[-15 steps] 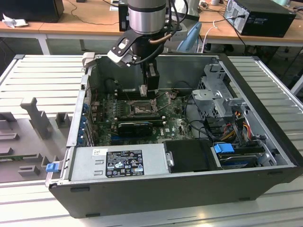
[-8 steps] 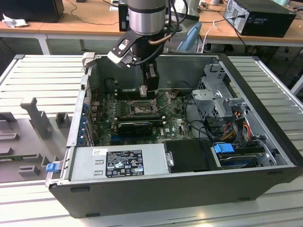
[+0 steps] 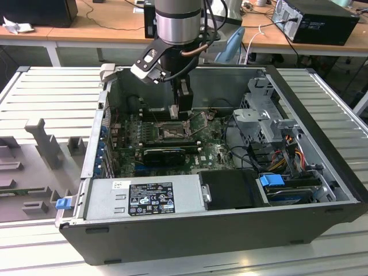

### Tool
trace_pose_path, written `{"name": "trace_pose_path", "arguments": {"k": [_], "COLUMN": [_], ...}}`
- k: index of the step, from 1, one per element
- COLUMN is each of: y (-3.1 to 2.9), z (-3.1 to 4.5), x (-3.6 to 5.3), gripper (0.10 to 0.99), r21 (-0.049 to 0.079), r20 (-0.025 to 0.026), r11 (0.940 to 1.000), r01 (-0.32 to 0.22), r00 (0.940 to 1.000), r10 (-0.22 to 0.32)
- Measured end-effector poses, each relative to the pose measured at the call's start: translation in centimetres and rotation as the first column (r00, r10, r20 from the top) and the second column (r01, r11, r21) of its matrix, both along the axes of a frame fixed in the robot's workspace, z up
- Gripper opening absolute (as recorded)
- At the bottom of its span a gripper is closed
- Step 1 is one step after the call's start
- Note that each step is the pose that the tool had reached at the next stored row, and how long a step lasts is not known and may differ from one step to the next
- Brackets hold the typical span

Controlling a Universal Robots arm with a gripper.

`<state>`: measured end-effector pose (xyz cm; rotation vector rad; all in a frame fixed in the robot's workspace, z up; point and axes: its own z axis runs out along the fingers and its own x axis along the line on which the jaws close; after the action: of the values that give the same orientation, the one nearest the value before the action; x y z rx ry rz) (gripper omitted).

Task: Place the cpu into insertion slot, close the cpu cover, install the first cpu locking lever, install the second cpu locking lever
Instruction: 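Place the cpu into insertion slot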

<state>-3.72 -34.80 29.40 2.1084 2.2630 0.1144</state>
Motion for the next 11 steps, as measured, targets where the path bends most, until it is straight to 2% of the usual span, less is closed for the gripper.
{"name": "trace_pose_path", "arguments": {"k": [4, 6, 11], "y": [0.01, 0.02, 0.03], "z": [-0.09, -0.13, -0.25], "x": [0.0, 0.0, -0.07], "gripper": [0.529, 0.529, 0.529], "r21": [0.0, 0.0, 0.0], "r20": [0.0, -0.0001, -0.0001], "r11": [1.0, 0.9992, 0.9987], "r01": [0.004, 0.04, 0.051], "r00": [1.0, 0.9992, 0.9987], "r10": [-0.004, -0.04, -0.051]}}
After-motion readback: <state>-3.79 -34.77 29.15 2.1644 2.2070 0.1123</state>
